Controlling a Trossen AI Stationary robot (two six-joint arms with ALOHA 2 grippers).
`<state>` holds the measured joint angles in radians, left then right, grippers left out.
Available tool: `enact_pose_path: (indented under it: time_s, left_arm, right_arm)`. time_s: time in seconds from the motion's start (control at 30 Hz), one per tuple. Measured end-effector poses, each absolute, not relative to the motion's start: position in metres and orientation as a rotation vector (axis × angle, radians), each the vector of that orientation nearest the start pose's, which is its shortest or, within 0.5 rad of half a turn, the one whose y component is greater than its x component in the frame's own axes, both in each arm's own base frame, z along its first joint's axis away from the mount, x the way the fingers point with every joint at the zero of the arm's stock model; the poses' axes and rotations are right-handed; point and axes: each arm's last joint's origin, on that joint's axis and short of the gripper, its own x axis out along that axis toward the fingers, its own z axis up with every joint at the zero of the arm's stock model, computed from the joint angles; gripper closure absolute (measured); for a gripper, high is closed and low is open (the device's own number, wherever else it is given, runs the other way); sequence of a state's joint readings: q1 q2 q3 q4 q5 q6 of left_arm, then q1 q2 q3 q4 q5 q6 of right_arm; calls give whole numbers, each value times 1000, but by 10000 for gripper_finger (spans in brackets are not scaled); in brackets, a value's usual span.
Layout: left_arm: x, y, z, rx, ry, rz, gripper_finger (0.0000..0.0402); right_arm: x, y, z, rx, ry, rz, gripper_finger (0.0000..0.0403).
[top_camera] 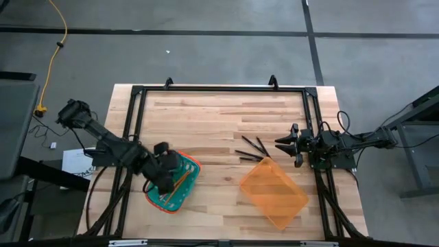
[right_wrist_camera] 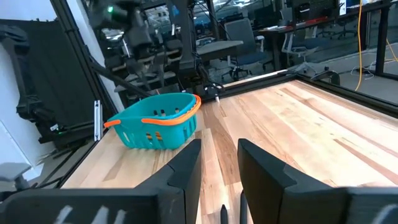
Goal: Sort pens & pencils
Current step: Put the black pen into the orange bin
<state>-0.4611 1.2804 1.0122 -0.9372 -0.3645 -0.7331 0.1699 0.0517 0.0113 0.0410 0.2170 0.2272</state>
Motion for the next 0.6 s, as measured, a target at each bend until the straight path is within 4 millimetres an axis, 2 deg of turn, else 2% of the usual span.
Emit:
enact_pose_path:
  time_s: [0.1,0.27,0.43,0.6]
  left_arm:
    - [215,-80,267,-140,906,265,297]
    - [215,-60,263,-104,622,196,337]
    - [194,-36,256,-136,434,218,371]
    - [163,-19,262,-211,272,253,398]
  right_arm:
    - [99,11,167,227,-6,-47,306]
    - [99,11,167,227,-6,-47,306]
    - [99,11,167,227,-5,-47,306]
    - [99,11,167,227,-6,-47,306]
